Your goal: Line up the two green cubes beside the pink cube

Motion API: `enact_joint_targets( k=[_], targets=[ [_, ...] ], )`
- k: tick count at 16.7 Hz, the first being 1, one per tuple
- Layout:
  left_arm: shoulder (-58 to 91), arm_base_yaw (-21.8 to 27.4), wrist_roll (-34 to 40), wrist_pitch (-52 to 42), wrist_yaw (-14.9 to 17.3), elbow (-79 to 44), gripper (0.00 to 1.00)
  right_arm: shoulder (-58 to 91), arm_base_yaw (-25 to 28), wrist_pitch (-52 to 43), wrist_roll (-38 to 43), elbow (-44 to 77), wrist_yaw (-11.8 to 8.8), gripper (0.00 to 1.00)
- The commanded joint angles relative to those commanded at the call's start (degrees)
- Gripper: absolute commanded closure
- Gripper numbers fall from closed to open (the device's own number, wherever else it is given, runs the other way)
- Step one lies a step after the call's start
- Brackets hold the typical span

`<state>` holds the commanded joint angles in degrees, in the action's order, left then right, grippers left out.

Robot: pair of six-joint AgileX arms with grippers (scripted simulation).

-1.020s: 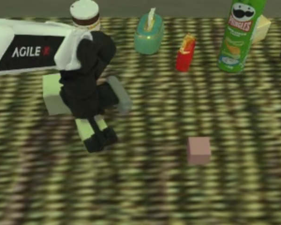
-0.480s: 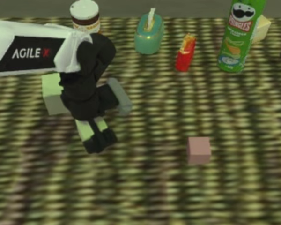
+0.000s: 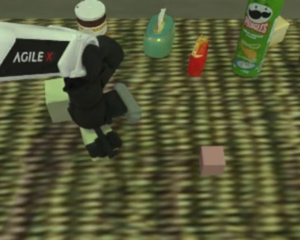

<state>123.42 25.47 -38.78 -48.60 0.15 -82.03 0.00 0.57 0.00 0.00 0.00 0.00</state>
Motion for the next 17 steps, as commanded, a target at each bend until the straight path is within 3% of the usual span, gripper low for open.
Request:
enact_joint_targets(
  k=[2, 12, 17],
  targets=[
    [0.0, 0.0, 0.0, 0.0, 0.0, 0.0, 1.00, 0.0, 0.0, 0.0, 0.0, 0.0, 0.0, 0.00],
    [-1.6, 0.0, 0.3, -1.8, 0.6, -1.1, 1.00, 0.0, 0.0, 0.0, 0.0, 0.0, 0.0, 0.00],
    [-4.9, -0.8, 0.5, -12.3, 0.5, -7.4, 1.00, 0.0, 0.0, 0.0, 0.0, 0.0, 0.0, 0.00]
  ],
)
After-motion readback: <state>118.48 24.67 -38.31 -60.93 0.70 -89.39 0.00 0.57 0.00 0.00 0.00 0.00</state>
